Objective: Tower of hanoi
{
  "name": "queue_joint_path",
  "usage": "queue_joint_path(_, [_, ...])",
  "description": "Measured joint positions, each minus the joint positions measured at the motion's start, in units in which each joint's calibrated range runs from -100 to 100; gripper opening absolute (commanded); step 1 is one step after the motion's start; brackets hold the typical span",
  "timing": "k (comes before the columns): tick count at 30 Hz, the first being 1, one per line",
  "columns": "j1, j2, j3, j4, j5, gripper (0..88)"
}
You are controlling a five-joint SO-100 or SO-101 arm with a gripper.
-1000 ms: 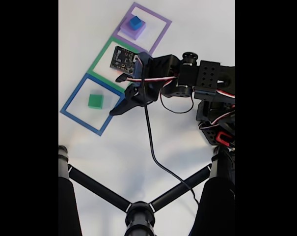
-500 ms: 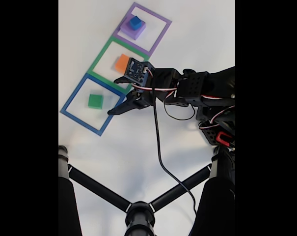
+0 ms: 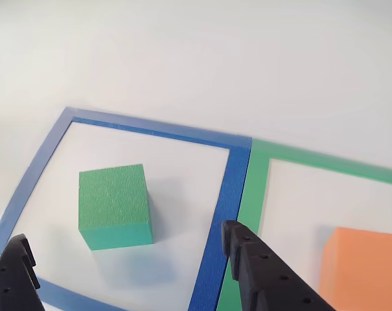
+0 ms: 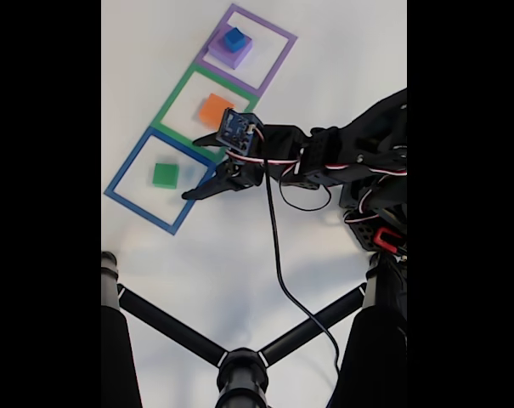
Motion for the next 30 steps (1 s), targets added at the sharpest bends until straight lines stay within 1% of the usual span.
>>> queue_joint_path(6, [-0.1,8.2,-5.0,-4.0,0.0,35.7])
queue_joint_path(9, [-2.1,10.7,-5.8,-6.2,-0.8,35.7])
queue_joint_path(14, [-3.2,16.0,-7.7,-10.2,0.0,36.0])
queue_joint_path(23, [-4.2,24.0,-15.1,-10.6,0.0,35.5])
queue_joint_path(30, [-5.0,26.7,-17.4,-10.7,0.0,34.6])
